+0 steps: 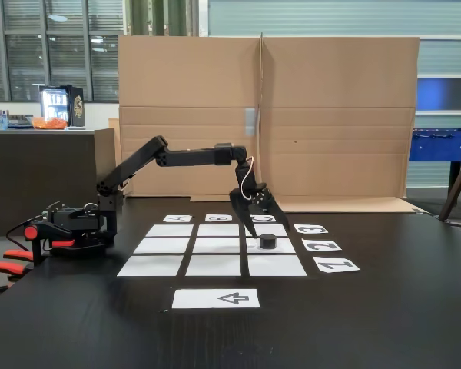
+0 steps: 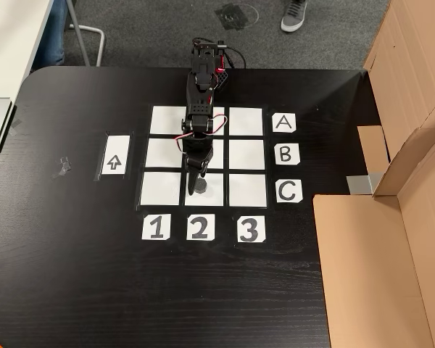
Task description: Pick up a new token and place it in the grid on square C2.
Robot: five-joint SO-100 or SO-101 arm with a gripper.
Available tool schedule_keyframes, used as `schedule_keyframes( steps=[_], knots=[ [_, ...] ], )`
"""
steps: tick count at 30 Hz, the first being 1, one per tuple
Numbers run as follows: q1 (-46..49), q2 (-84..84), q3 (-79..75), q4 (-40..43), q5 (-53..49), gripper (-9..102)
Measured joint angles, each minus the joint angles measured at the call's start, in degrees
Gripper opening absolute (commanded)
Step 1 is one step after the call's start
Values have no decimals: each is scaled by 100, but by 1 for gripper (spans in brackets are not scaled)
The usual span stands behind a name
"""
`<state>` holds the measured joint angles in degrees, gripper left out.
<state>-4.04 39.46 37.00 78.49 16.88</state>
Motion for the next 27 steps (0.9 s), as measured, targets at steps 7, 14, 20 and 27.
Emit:
schedule_keyframes(
  steps=[7,14,20,27],
  knots=[
    [0,844,853,-483,0,46],
    [167,1995,1767,-1063,-176,46],
    [624,3208,2619,-1608,-457,46],
    [1345,4588,3313,-1969,-932,46]
  ],
)
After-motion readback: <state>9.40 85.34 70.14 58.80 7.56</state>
